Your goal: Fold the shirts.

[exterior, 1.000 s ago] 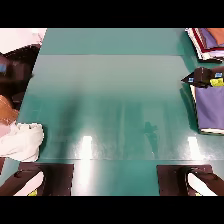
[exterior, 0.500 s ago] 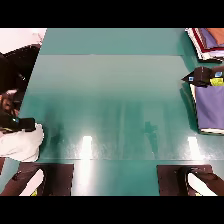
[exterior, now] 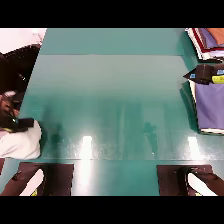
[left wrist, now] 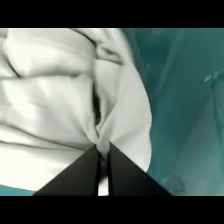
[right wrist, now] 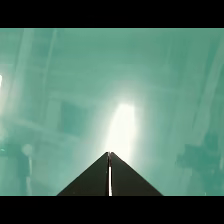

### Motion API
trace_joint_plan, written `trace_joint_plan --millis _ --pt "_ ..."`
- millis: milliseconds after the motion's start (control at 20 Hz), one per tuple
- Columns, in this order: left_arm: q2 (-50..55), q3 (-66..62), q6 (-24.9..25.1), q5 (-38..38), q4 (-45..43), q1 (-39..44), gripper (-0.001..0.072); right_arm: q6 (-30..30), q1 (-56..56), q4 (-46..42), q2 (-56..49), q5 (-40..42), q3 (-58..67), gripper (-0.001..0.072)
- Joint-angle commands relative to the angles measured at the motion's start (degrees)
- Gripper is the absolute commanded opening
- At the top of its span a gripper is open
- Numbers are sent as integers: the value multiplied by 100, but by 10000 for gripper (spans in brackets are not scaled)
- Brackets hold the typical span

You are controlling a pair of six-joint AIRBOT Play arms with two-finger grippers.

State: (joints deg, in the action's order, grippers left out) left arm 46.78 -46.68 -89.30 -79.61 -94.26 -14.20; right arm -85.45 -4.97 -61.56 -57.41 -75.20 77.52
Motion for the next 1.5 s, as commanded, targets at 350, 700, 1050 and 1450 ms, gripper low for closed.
trace_joint_plan --millis 350,700,1050,1450 --pt "-7 -4833 380 -354 3558 7 22 0 -7 -4 -2 527 1897 17" --pt "577 -4944 160 76 3403 1958 21 0 -7 4 2 575 2153 17" --pt "2763 -4944 -107 -61 2337 5263 25 -2 -7 7 2 560 2155 17" --pt "3834 -4953 271 579 1615 5143 541 -2 -7 4 0 505 2149 17"
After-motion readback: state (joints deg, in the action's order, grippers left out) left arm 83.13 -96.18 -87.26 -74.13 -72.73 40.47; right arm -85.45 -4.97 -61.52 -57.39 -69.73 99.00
